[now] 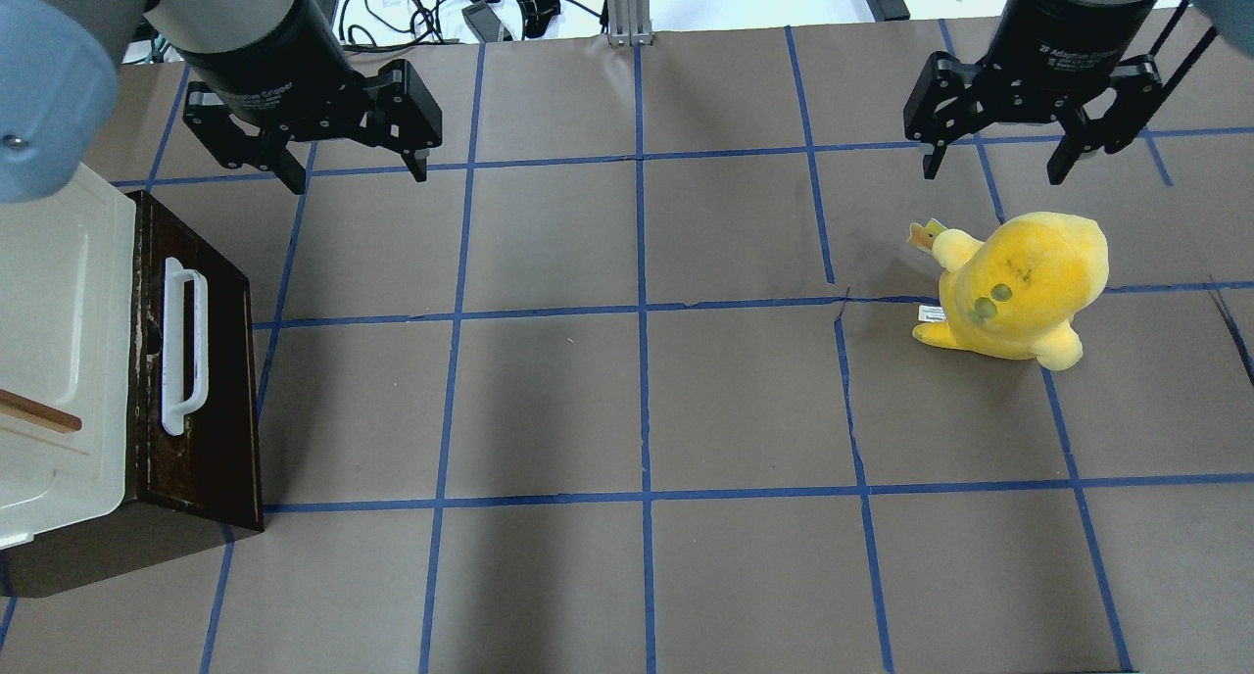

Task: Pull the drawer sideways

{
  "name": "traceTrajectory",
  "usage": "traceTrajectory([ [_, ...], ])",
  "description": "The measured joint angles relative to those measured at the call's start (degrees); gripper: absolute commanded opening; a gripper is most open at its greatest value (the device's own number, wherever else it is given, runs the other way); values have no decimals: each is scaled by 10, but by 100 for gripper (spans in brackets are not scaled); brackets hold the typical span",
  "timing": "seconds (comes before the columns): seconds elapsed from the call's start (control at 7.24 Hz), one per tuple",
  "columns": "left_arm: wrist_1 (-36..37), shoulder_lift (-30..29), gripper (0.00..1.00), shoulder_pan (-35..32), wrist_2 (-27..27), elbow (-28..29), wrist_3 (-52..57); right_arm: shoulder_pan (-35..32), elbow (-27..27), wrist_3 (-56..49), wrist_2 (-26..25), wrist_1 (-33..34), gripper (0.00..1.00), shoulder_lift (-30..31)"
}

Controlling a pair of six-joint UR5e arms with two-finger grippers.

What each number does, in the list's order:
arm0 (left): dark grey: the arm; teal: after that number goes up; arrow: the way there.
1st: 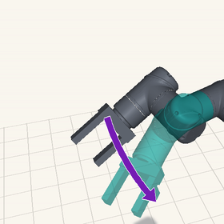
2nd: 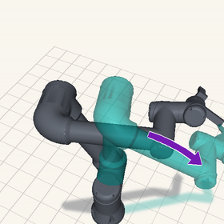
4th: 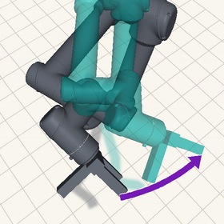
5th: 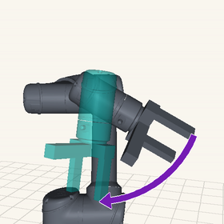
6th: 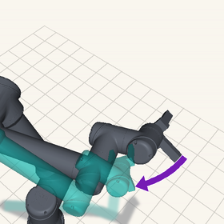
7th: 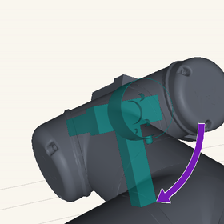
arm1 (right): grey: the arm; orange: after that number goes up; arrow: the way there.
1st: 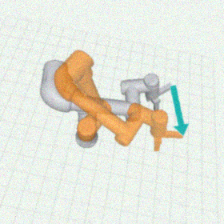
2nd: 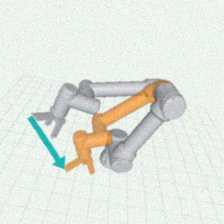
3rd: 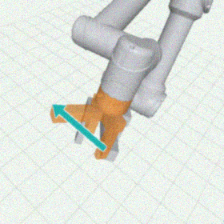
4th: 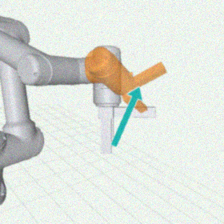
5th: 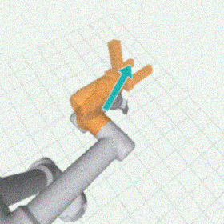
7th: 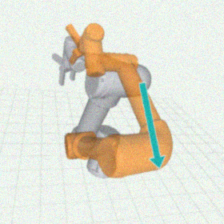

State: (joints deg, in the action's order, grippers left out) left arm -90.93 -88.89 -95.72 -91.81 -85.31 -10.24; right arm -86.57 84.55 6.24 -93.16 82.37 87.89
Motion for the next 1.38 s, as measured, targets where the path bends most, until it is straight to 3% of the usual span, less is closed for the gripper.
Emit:
traceTrajectory([
  [1.38,1,-5,100,1,3,-8,42,1,0,0,0,1,100,0],
])
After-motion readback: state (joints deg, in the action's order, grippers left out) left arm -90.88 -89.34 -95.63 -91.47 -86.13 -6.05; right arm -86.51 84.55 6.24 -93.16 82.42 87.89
